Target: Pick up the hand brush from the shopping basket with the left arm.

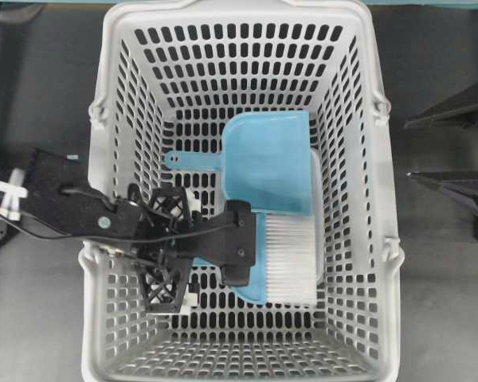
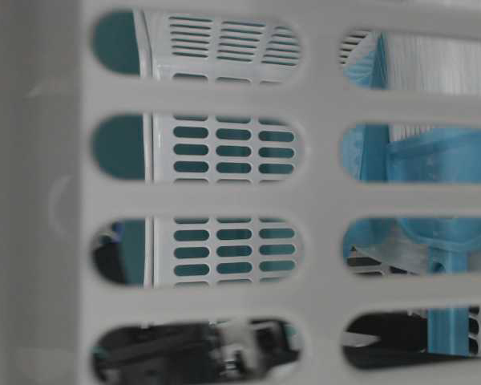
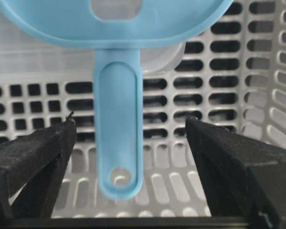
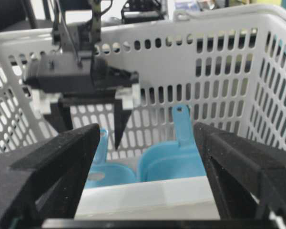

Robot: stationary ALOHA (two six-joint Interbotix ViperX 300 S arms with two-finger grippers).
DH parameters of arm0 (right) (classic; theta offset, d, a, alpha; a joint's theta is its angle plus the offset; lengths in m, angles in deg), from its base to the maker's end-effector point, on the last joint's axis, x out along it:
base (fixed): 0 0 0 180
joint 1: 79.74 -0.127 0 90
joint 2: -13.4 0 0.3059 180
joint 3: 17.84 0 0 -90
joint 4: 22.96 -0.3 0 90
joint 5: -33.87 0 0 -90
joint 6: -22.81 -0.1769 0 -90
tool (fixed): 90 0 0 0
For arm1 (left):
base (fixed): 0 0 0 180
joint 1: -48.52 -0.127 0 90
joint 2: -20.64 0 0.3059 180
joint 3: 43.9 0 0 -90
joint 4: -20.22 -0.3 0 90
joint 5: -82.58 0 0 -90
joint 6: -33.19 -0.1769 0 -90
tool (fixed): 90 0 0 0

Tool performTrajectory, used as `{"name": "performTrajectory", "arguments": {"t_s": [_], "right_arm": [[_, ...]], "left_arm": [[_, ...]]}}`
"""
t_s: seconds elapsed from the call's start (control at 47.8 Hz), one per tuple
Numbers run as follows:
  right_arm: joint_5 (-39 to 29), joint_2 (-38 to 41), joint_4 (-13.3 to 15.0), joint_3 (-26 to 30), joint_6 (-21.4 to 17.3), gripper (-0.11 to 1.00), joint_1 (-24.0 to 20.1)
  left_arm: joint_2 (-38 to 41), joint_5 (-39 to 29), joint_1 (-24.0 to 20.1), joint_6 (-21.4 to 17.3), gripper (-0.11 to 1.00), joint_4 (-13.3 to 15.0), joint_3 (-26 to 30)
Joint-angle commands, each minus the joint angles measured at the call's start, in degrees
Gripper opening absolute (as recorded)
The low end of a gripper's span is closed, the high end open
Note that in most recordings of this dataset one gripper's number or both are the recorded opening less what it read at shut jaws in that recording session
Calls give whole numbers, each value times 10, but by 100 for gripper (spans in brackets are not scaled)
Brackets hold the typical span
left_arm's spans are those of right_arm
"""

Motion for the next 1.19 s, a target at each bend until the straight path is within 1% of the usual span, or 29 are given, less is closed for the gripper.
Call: {"name": "performTrajectory", "arguments": {"t_s": [0.0, 0.23, 0.649, 0.775, 0.838, 0.901, 1.026, 1.047, 1.173], "right_arm": [[5, 4, -2, 4, -1, 77, 1], [5, 3, -2, -3, -2, 77, 1], [11, 3, -3, -11, -2, 76, 1], [21, 3, -3, -14, -2, 74, 2], [22, 3, -3, -15, -2, 74, 1], [22, 3, -4, -15, -2, 74, 1], [23, 3, -4, -16, -3, 74, 2], [23, 3, -4, -16, -4, 74, 1], [23, 3, -4, -19, -12, 74, 2]], "left_arm": [[5, 22, 1, -2, 91, -2, -7], [31, 69, -2, 1, 91, -2, -30], [43, 73, 0, 4, 90, -1, -14], [43, 73, 0, 12, 86, -1, -4], [42, 73, 2, 13, 80, -1, 3], [40, 73, 4, 13, 64, -2, 5], [40, 71, 8, 11, 27, -1, 6], [40, 70, 9, 11, 23, -2, 6], [39, 69, 9, 11, 24, -1, 6]]}}
